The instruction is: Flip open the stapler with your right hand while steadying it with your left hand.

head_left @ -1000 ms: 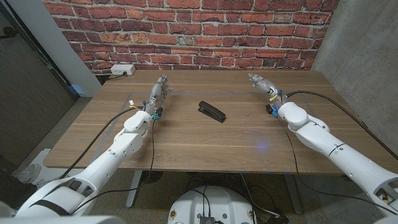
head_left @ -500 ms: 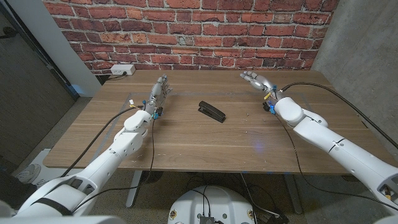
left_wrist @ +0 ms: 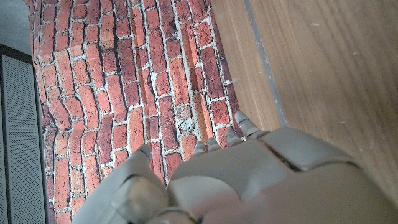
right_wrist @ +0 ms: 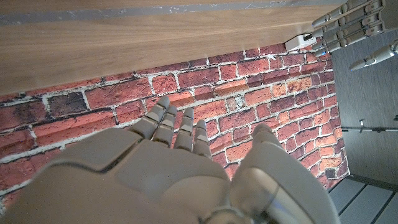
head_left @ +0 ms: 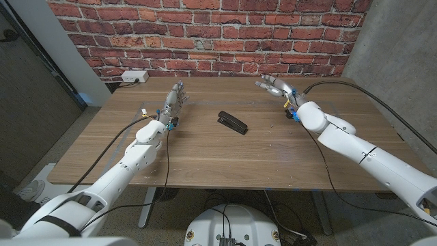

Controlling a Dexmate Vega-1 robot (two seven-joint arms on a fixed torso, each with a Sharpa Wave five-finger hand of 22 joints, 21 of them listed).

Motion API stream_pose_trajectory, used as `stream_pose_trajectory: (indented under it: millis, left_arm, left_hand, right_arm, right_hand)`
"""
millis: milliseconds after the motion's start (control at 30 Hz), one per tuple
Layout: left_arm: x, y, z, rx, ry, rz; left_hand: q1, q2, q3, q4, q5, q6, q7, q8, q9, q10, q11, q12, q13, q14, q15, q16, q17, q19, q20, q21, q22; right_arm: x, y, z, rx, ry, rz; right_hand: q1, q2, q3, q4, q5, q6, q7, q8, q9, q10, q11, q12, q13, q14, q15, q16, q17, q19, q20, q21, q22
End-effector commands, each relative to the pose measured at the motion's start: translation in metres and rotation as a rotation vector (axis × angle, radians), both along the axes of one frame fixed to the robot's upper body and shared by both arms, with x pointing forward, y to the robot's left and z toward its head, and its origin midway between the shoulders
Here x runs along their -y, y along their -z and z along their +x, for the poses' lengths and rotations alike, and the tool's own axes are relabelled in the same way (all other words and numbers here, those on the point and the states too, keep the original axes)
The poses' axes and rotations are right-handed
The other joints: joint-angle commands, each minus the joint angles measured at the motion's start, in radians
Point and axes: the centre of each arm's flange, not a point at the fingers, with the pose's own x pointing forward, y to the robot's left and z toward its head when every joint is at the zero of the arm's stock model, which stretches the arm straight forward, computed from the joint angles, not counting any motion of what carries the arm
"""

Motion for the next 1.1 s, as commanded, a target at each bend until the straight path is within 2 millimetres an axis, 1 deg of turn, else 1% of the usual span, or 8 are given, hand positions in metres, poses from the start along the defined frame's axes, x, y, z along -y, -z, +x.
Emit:
stream_pose_trajectory:
  millis: [33, 233, 500, 633, 733, 967, 1033, 1100]
  left_arm:
    - [-0.004, 0.000, -0.003, 0.005, -0.007, -0.003]
    - [-0.005, 0.001, -0.005, 0.005, -0.007, -0.004]
    - [-0.005, 0.004, -0.007, 0.002, -0.006, -0.004]
    - [-0.006, 0.005, -0.008, -0.001, -0.007, -0.005]
    - [-0.007, 0.006, -0.009, -0.001, -0.010, -0.008]
    - [-0.009, 0.008, -0.011, 0.000, -0.011, -0.009]
    - [-0.009, 0.008, -0.012, 0.001, -0.010, -0.007]
    - [-0.009, 0.008, -0.012, -0.001, -0.010, -0.008]
  left_hand:
    - [0.006, 0.038, 0.006, 0.007, -0.003, -0.175, -0.017, 0.003, 0.001, -0.140, 0.007, 0.003, 0.004, -0.089, -0.043, 0.008, 0.002, -0.103, -0.004, -0.003, 0.003]
    - [0.006, 0.039, 0.006, 0.007, -0.004, -0.173, -0.022, 0.004, 0.001, -0.140, 0.009, 0.002, 0.004, -0.089, -0.042, 0.008, 0.002, -0.102, -0.004, -0.004, 0.003]
    - [0.006, 0.046, 0.009, 0.009, -0.004, -0.172, -0.022, 0.003, 0.001, -0.139, 0.013, 0.003, 0.005, -0.088, -0.040, 0.008, 0.002, -0.098, -0.010, -0.006, 0.003]
    - [0.006, 0.048, 0.010, 0.010, -0.004, -0.172, -0.021, 0.003, 0.001, -0.140, 0.015, 0.002, 0.005, -0.088, -0.038, 0.008, 0.002, -0.098, -0.009, -0.007, 0.003]
    - [0.006, 0.050, 0.011, 0.011, -0.004, -0.172, -0.020, 0.003, 0.001, -0.140, 0.016, 0.002, 0.005, -0.088, -0.038, 0.008, 0.002, -0.098, -0.010, -0.008, 0.003]
    - [0.005, 0.054, 0.013, 0.012, -0.004, -0.172, -0.020, 0.003, 0.001, -0.140, 0.015, 0.002, 0.005, -0.087, -0.037, 0.008, 0.002, -0.096, -0.007, -0.009, 0.003]
    - [0.005, 0.055, 0.013, 0.013, -0.004, -0.172, -0.021, 0.003, 0.001, -0.141, 0.017, 0.002, 0.005, -0.087, -0.037, 0.008, 0.002, -0.097, -0.006, -0.010, 0.003]
    - [0.005, 0.055, 0.014, 0.013, -0.004, -0.172, -0.021, 0.002, 0.002, -0.141, 0.016, 0.002, 0.005, -0.087, -0.036, 0.008, 0.002, -0.096, -0.005, -0.011, 0.003]
  right_arm:
    - [-0.020, -0.011, -0.016, 0.069, 0.097, -0.120]
    - [-0.032, -0.015, -0.023, 0.092, 0.123, -0.195]
    - [-0.047, -0.019, -0.033, 0.114, 0.162, -0.293]
    - [-0.055, -0.019, -0.036, 0.116, 0.177, -0.340]
    - [-0.062, -0.019, -0.038, 0.121, 0.180, -0.369]
    - [-0.078, -0.020, -0.045, 0.143, 0.200, -0.444]
    - [-0.082, -0.020, -0.046, 0.148, 0.204, -0.461]
    - [-0.085, -0.019, -0.047, 0.150, 0.201, -0.473]
  right_hand:
    - [0.024, 0.013, 0.007, -0.018, -0.004, 0.041, 0.008, 0.013, 0.002, 0.047, -0.004, 0.020, 0.003, 0.042, -0.027, 0.014, 0.004, 0.033, -0.023, 0.005, 0.003]
    - [0.033, 0.021, 0.012, -0.024, -0.004, 0.053, 0.003, 0.014, 0.002, 0.061, -0.009, 0.023, 0.003, 0.052, -0.033, 0.014, 0.003, 0.039, -0.027, 0.005, 0.004]
    - [0.053, 0.035, 0.022, -0.038, -0.005, 0.085, 0.007, 0.018, 0.003, 0.081, -0.022, 0.026, 0.003, 0.071, -0.060, 0.013, 0.003, 0.051, -0.043, 0.006, 0.005]
    - [0.072, 0.043, 0.029, -0.050, -0.006, 0.115, -0.016, 0.021, 0.003, 0.108, -0.038, 0.031, 0.002, 0.071, -0.088, 0.007, 0.002, 0.040, -0.055, -0.002, 0.005]
    - [0.076, 0.045, 0.030, -0.053, -0.006, 0.118, -0.020, 0.021, 0.003, 0.112, -0.044, 0.031, 0.002, 0.071, -0.089, 0.006, 0.002, 0.040, -0.057, -0.003, 0.005]
    - [0.083, 0.047, 0.033, -0.057, -0.007, 0.119, -0.028, 0.018, 0.003, 0.112, -0.046, 0.029, 0.002, 0.070, -0.089, 0.004, 0.002, 0.042, -0.051, -0.003, 0.005]
    - [0.087, 0.048, 0.034, -0.059, -0.007, 0.117, -0.034, 0.015, 0.003, 0.110, -0.048, 0.027, 0.002, 0.071, -0.091, 0.004, 0.002, 0.045, -0.046, -0.003, 0.005]
    - [0.095, 0.050, 0.037, -0.063, -0.007, 0.115, -0.026, 0.012, 0.004, 0.111, -0.044, 0.025, 0.002, 0.076, -0.084, 0.005, 0.002, 0.052, -0.031, -0.001, 0.006]
